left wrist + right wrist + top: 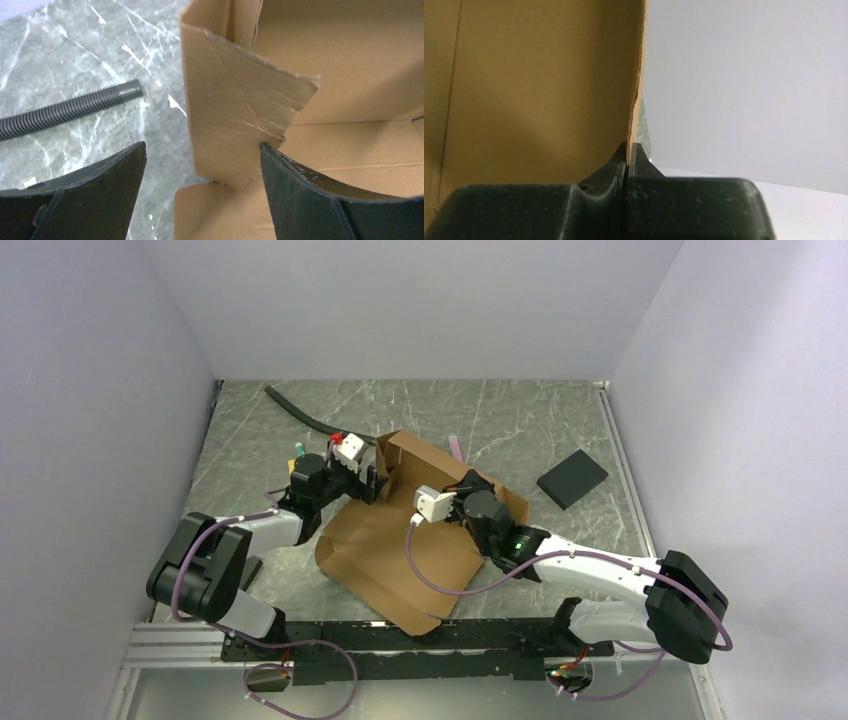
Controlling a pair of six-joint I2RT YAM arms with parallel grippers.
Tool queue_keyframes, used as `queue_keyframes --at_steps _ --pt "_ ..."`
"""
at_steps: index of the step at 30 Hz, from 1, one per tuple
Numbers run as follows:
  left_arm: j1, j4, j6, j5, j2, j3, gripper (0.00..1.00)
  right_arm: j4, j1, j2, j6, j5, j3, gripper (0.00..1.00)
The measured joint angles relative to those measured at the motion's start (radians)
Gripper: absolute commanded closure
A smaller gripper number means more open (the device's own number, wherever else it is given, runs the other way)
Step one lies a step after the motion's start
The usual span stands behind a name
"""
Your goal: Fold the paper box
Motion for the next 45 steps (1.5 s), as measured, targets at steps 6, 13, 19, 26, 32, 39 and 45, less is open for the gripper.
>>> queue_keyframes --at_steps 6,13,19,26,32,39,45 --pt "0.031 0.06 -0.057 0.045 -0.009 -0.002 0.11 -0.008 0.0 -0.003 0.01 -0.005 0.002 0.99" --pt "0.061 0.072 -0.1 0.099 0.031 0.031 0.09 -0.024 -0.003 -0.003 0.02 -0.011 0.011 0.99" --pt "0.062 0.104 -0.12 0.138 0.037 0.04 0.02 -0.041 -0.005 0.0 0.036 -0.023 0.024 1.0" --pt "0.063 0.126 -0.131 0.129 0.014 0.021 0.01 -0.049 -0.006 0.021 0.052 -0.026 0.045 1.0" --pt "0.065 0.093 -0.158 0.081 -0.081 -0.01 0.01 -0.048 -0.006 0.023 0.054 -0.027 0.047 1.0" --pt "0.092 -0.032 -0.206 0.065 -0.117 0.063 0.01 -0.051 -0.006 0.026 0.061 -0.028 0.051 1.0" --pt "0.104 -0.163 -0.237 0.066 -0.117 0.185 0.01 -0.052 -0.006 0.026 0.063 -0.029 0.052 1.0"
